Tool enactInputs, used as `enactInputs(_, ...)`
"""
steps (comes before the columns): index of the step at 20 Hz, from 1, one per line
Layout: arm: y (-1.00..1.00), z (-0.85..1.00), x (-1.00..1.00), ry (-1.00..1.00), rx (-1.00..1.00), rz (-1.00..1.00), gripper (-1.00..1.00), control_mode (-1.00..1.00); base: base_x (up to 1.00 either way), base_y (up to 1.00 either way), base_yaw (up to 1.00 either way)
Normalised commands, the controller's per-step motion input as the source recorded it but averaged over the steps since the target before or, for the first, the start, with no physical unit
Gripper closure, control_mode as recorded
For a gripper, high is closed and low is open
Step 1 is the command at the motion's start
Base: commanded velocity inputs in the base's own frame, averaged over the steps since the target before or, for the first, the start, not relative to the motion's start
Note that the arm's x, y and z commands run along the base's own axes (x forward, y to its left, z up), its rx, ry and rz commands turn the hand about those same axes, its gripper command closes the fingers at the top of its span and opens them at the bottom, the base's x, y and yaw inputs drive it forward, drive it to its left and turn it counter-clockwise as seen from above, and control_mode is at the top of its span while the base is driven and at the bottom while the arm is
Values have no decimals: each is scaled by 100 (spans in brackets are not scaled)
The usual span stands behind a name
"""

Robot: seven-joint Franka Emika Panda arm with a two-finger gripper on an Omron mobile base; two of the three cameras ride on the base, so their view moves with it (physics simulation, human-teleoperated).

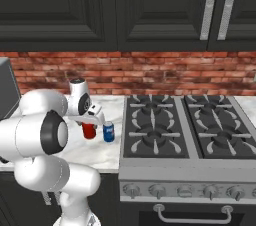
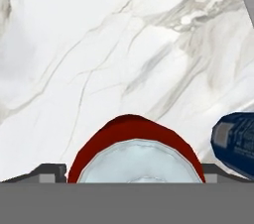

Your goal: Four empty soda cans are scattered around the kitchen. Gather all the cans and cluster them next to the stove for recycling.

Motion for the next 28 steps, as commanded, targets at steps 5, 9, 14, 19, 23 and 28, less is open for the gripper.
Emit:
enactInputs(5,0,-1,-11,-5,0,0,-100,-100,0,0,0)
enactInputs(9,0,21,-28,-10,0,0,-100,-100,0,0,0)
enactInputs(14,-1,29,-43,-14,0,0,-100,-100,0,0,0)
enactInputs(19,-15,36,-73,-16,0,0,-100,-100,0,0,0)
enactInputs(23,-24,42,-94,-11,1,0,-100,-100,0,0,0)
enactInputs(28,-19,54,-97,-10,1,0,-100,-100,0,0,0)
